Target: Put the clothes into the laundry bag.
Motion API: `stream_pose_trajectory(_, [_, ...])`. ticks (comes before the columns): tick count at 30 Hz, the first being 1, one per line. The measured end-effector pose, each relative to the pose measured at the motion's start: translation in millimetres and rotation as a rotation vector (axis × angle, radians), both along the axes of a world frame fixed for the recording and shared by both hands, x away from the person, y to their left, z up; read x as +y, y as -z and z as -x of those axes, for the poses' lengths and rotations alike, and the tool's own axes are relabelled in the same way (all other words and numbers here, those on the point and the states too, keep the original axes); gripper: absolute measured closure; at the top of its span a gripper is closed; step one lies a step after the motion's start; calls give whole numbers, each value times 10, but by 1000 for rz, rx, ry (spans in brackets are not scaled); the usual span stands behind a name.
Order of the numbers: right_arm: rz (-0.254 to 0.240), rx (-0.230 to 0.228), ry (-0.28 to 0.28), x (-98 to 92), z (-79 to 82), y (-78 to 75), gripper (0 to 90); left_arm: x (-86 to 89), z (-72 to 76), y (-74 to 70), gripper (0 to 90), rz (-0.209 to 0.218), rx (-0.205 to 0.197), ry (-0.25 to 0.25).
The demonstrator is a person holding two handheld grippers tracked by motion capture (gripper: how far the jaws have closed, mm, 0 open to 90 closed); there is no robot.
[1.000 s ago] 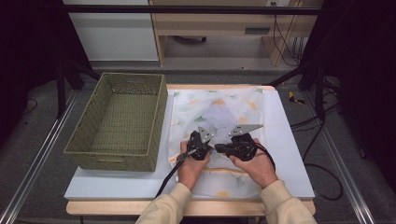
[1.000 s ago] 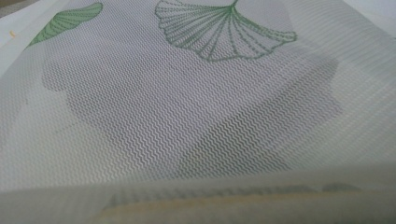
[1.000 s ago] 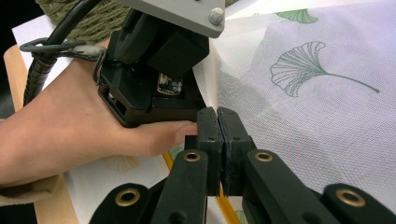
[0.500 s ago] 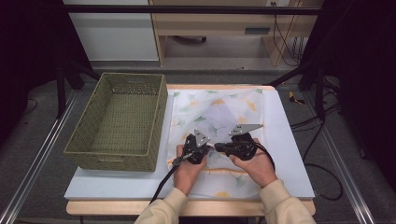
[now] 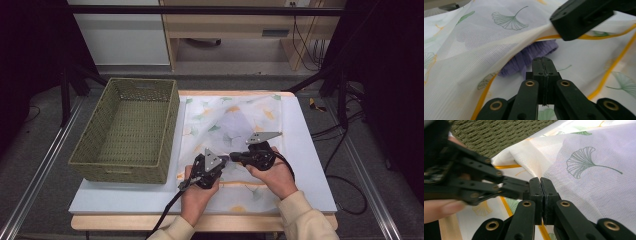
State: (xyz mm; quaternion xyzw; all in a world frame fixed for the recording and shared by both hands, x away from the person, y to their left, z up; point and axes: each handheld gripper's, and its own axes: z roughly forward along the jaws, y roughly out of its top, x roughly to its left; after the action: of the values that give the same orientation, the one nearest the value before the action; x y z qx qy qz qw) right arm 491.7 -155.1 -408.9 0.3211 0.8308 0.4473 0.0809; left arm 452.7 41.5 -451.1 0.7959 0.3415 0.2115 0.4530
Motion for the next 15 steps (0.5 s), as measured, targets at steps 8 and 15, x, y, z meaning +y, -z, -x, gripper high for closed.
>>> stream_pose_trajectory(8, [-13, -23, 2, -50, 54, -23, 891, 25, 207, -113, 900, 13, -28, 23])
stream_pose_trajectory(15, [-10, -28, 9, -88, 133, 2, 891, 127, 352, -199, 900, 33, -48, 21])
